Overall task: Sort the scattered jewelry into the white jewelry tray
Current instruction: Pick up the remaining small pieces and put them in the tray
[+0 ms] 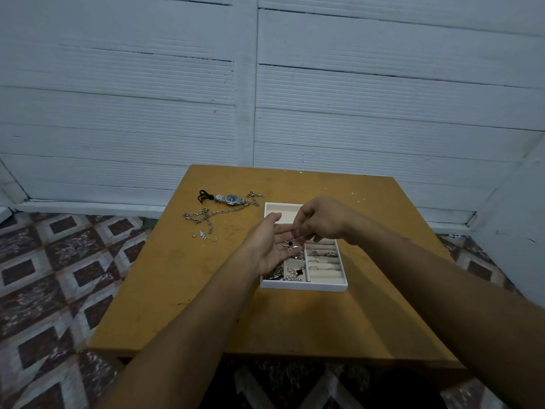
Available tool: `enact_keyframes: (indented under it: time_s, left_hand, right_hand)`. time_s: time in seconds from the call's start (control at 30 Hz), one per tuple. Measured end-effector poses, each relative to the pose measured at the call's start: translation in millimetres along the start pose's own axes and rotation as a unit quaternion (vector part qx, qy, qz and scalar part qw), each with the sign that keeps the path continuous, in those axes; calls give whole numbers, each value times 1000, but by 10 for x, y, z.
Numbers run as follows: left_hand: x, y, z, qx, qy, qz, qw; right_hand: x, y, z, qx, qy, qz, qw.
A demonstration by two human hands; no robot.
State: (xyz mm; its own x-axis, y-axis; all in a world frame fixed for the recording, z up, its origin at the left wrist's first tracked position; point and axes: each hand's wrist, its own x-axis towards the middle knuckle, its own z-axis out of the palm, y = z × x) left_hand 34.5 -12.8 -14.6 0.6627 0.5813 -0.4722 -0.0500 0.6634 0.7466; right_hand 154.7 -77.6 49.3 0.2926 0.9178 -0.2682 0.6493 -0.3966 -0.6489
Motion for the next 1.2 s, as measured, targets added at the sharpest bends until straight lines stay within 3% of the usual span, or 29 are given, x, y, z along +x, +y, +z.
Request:
enact_keyframes:
  time_s: [0.57,0.97,1.2]
  left_hand:
    - [77,49,-9,54,2,7,999]
    - [47,-82,50,133,25,110,985]
    - [-20,-72,-25,220,76,167,958]
  right_hand:
    - [0,207,185,0,8,32,999]
    - [-29,235,272,-11,21,28,999]
    - [-68,269,205,-5,54,19,998]
